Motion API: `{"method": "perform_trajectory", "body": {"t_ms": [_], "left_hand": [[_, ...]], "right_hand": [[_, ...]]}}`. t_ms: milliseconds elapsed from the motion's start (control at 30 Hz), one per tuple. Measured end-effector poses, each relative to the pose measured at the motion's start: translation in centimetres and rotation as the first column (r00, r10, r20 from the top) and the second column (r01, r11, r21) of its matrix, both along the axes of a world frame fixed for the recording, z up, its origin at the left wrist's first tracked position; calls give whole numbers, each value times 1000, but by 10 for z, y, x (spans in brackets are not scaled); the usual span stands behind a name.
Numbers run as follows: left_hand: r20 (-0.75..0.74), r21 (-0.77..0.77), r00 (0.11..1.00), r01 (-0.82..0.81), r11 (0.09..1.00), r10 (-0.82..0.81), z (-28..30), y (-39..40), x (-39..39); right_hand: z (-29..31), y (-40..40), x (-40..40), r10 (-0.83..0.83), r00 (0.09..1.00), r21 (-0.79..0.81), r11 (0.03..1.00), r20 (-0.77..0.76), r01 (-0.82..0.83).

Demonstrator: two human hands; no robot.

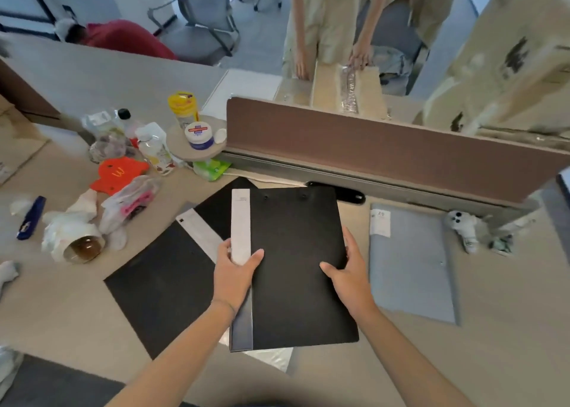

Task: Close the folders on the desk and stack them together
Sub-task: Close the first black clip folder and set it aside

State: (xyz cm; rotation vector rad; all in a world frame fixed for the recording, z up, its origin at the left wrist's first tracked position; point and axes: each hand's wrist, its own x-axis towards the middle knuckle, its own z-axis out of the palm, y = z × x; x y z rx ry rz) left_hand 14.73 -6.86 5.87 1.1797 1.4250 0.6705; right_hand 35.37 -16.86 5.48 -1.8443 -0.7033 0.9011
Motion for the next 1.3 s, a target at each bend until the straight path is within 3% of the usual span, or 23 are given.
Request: {"method": "perform_trajectory", "body": {"t_ms": [167, 300, 467, 700, 1067, 1300], "left_hand": [[-70, 25, 978, 197, 980, -194, -7, -18, 81], [-95, 3, 931, 354, 935, -352, -20, -29, 137], [-264, -23, 869, 427, 904, -418, -45, -44, 199], [-495, -26, 742, 508, 861, -452, -73, -59, 272], [-563, -21, 644, 616, 788, -518, -98, -70, 326], [-548, -37, 630, 639, 768, -551, -106, -73, 331]], "right_hand": [[-8, -36, 62, -136, 978, -75, 986, 158, 149], [-23, -62, 113, -230, 953, -124, 959, 197, 256], [-41, -86, 167, -275, 936, -190, 929, 218, 317], [-67, -98, 224, -285, 925, -282, 893, 252, 351], [-107, -99, 268, -176, 911, -403, 854, 373, 330], [-125, -101, 271, -70, 895, -465, 835, 441, 295]]}}
